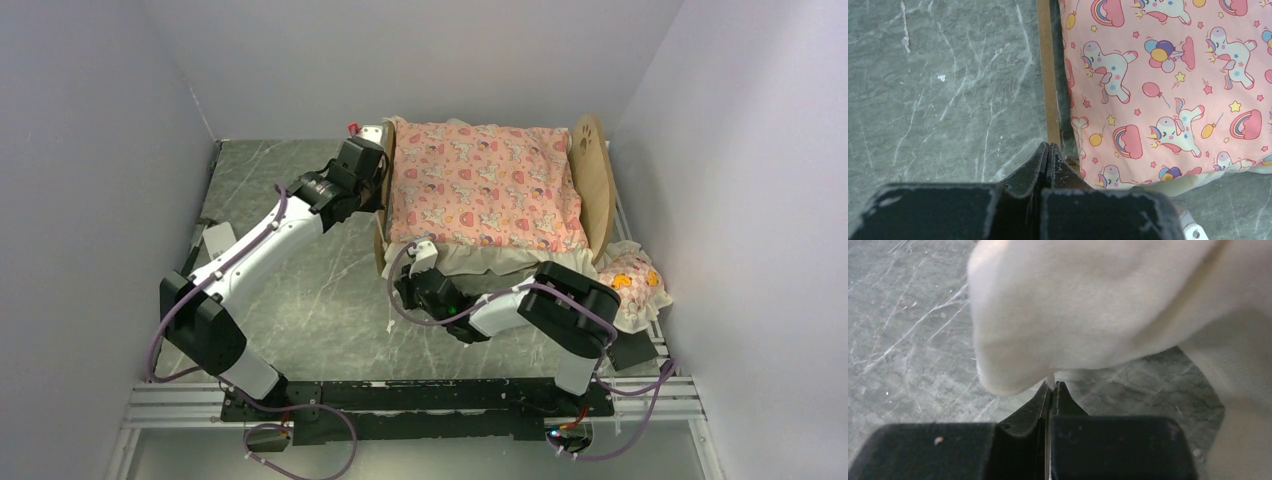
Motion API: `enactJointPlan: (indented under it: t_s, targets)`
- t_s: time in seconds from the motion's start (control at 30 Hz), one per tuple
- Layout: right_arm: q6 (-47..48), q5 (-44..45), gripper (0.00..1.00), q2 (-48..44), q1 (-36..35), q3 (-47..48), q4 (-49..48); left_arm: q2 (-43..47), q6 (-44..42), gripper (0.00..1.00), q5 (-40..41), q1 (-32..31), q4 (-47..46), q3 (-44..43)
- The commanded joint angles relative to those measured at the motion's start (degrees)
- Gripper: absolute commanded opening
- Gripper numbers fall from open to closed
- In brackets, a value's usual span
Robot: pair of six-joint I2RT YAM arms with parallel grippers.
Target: Set up the pet bed
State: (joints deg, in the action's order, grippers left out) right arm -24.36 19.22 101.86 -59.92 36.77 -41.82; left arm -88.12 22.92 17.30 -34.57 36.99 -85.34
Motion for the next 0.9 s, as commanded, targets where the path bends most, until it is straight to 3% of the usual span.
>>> enactJointPlan:
  t_s: [0.0,0.17,0.43,0.57,0.67,0.87]
  targets:
    - [-4.0,-2.5,0.00,1.3,1.3,-1.9,7.5,0.2,-2.0,0.00,3.0,1.7,-8.5,-7.2]
    - [-2.6,-7.2,0.00,3.1,1.2,1.4,6.6,-0.5,-2.4,0.00,1.5,2.3,-7.6,-9.1]
    - [-0.4,-11.6,0.01,-0.3,0.2,4.1,6.3,6.5,2.1,0.00,3.6,2.3,-6.6,3.2]
    - [0.8,-9.3,0.14,-4.1,-0.7,2.7,8.8,12.6,7.0,0.00,0.9,2.3,-5.2,11.1]
    - [1.9,-7.0,0.19,-7.1,-0.7,1.7,10.8,18.2,11.7,0.00,-5.0,2.2,-3.9,17.0]
    - [4.8,-5.7,0.38,-14.1,-0.7,1.6,17.0,27.4,20.2,0.01,-16.7,0.5,-5.1,33.3]
